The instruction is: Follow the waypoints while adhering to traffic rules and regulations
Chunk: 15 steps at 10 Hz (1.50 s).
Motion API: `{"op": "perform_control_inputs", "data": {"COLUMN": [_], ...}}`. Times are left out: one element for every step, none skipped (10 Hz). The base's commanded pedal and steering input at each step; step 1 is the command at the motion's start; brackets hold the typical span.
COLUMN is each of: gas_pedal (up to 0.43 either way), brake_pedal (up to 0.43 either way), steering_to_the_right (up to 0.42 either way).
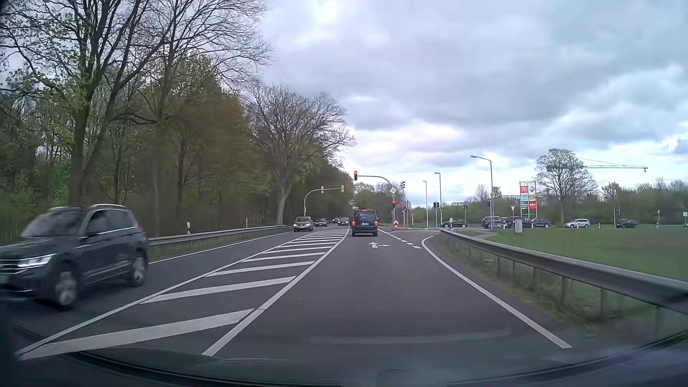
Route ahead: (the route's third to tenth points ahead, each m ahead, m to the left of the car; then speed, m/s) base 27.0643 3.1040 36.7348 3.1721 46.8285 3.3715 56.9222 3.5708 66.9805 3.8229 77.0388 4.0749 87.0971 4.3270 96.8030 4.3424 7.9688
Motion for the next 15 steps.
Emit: {"op": "perform_control_inputs", "data": {"gas_pedal": [0.000, 0.000, 0.000, 0.000, 0.000, 0.000, 0.000, 0.000, 0.000, 0.000, 0.000, 0.000, 0.000, 0.000, 0.000], "brake_pedal": [0.000, 0.000, 0.006, 0.000, 0.000, 0.000, 0.000, 0.000, 0.000, 0.000, 0.000, 0.000, 0.006, 0.000, 0.000], "steering_to_the_right": [-0.002, -0.002, -0.002, -0.002, -0.002, -0.002, -0.002, -0.002, -0.002, -0.002, -0.002, -0.002, -0.002, -0.002, -0.002]}}
